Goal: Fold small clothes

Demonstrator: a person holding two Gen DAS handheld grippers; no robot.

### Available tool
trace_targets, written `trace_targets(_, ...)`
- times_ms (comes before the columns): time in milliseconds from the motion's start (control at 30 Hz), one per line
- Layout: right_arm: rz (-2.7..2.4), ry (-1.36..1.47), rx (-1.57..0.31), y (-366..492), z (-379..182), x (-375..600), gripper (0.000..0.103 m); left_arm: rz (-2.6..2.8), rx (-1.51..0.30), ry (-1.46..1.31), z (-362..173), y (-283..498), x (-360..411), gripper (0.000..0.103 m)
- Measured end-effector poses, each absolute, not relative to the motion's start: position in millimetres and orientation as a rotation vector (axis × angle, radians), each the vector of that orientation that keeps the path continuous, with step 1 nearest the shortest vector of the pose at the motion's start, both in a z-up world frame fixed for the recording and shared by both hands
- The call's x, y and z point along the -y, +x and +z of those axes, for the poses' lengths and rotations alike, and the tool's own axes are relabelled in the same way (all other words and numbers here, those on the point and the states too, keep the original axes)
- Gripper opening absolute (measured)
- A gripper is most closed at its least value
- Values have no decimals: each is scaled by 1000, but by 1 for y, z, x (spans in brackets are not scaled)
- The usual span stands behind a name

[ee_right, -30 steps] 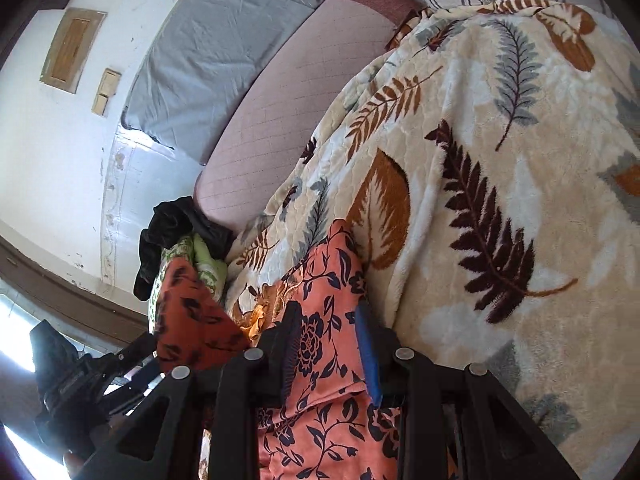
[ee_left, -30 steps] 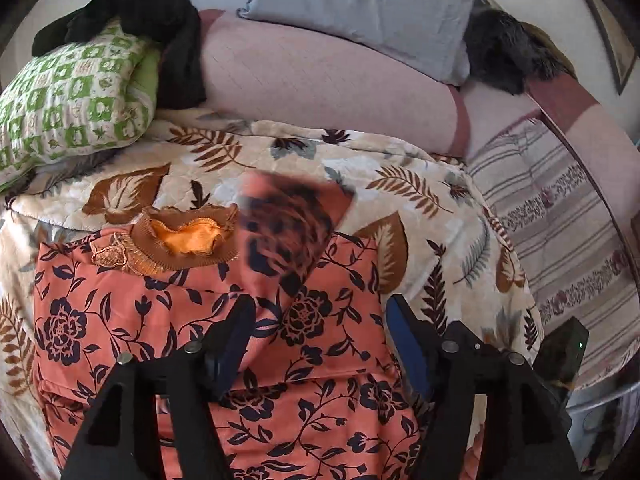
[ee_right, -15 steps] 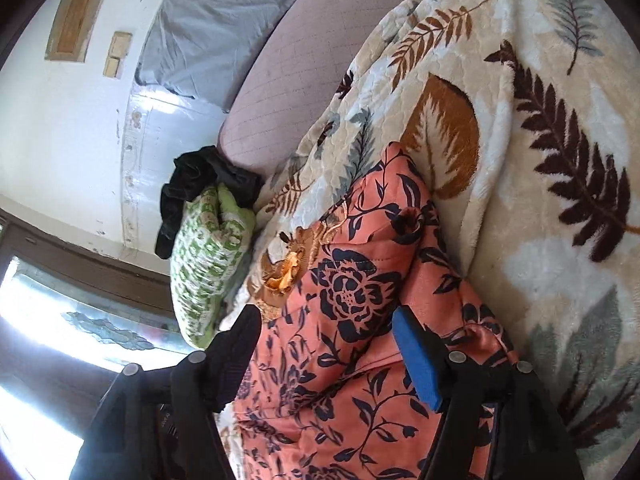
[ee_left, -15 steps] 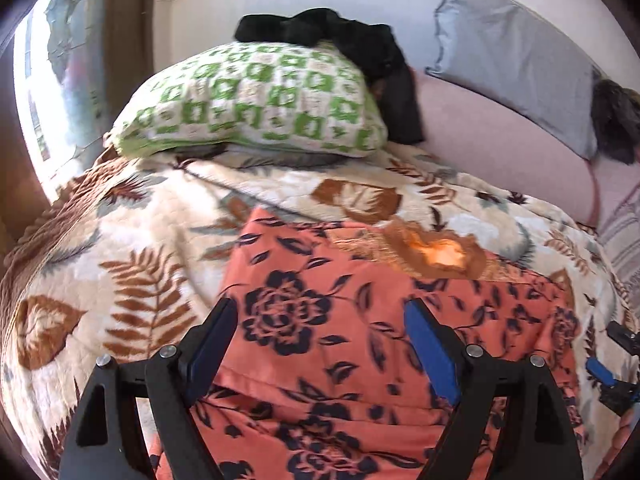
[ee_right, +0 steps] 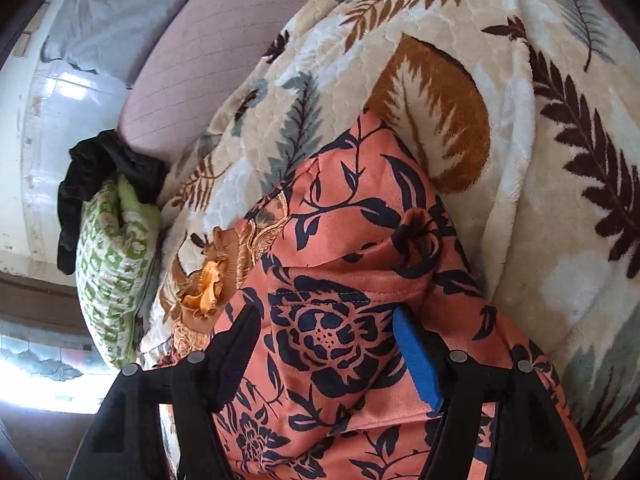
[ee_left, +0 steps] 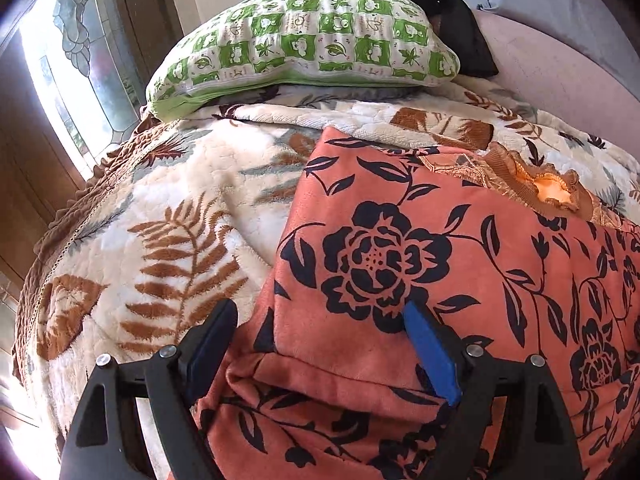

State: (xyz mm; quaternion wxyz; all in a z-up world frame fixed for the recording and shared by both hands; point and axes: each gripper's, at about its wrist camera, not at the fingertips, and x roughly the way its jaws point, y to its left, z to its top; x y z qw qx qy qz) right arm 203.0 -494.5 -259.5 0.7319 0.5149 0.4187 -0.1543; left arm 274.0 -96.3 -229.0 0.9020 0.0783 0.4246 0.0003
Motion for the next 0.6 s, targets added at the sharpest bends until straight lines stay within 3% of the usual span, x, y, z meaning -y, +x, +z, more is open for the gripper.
trace_targets(467,-633,772,-1151,245,-248,443,73,-27,-953,64,-221,275,74,86)
trace_targets(533,-627,820,-1122,235,-252,453,61,-22,-961,43,-219,276,68,86)
trace_targets(567,-624,830,-1112,227,-252,459,46,-19,-964,31,-218,277,65,86)
trace_targets(600,-607,836,-1095,218,-251,464,36,-17,-966,21,-217,278,63,86)
